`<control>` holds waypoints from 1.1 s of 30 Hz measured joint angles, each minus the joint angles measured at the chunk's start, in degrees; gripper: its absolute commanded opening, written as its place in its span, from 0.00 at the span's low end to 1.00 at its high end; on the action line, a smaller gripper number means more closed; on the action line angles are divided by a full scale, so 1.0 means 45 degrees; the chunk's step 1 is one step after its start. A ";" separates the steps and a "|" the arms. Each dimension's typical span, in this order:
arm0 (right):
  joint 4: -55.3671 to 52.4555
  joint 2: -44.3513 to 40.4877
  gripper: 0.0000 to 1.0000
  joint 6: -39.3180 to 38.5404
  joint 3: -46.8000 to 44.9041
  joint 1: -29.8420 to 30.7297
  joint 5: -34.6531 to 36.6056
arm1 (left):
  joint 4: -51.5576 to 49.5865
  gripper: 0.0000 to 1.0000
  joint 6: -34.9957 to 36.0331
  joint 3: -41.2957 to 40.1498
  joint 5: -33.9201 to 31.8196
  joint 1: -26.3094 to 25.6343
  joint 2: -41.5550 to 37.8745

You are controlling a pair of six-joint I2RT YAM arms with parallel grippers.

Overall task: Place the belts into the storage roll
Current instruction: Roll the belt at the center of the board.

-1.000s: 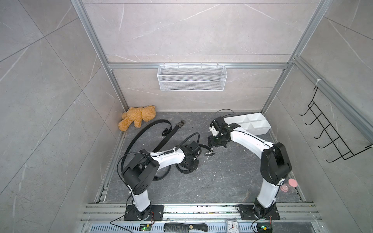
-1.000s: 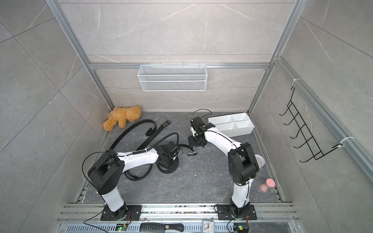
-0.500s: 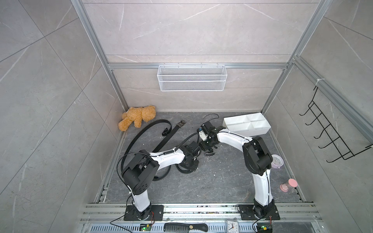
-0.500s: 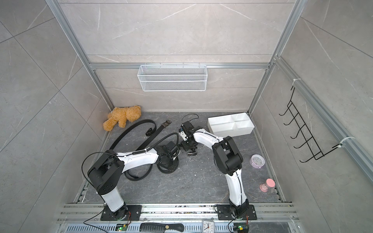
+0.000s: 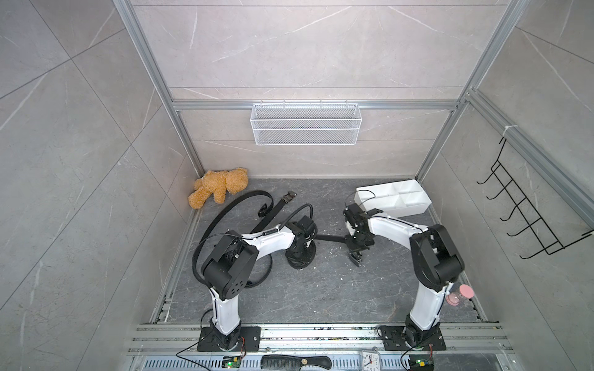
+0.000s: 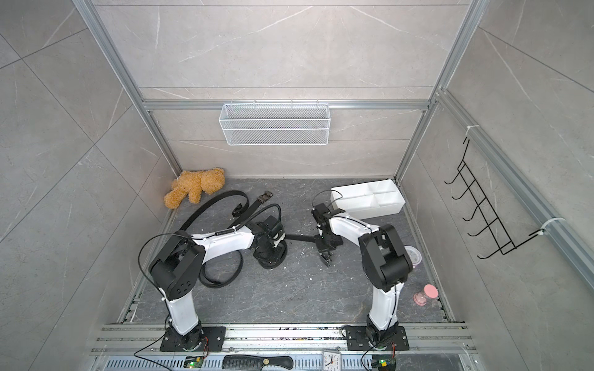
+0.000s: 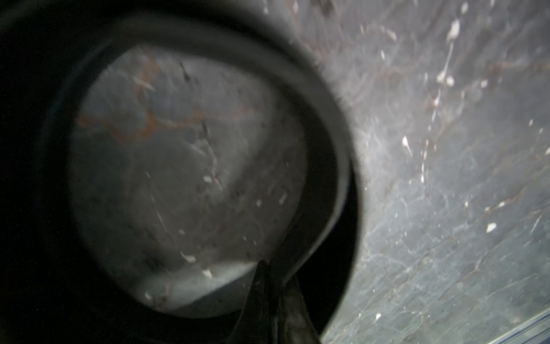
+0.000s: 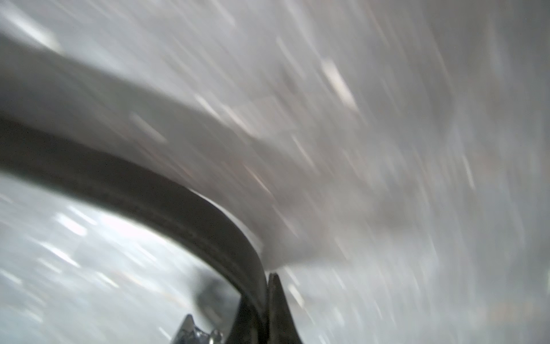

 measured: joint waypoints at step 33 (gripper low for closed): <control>0.2370 -0.3133 0.00 0.4915 -0.4153 0.0500 -0.2448 | 0.0758 0.40 0.1715 0.3745 -0.4289 -0.1481 0.2783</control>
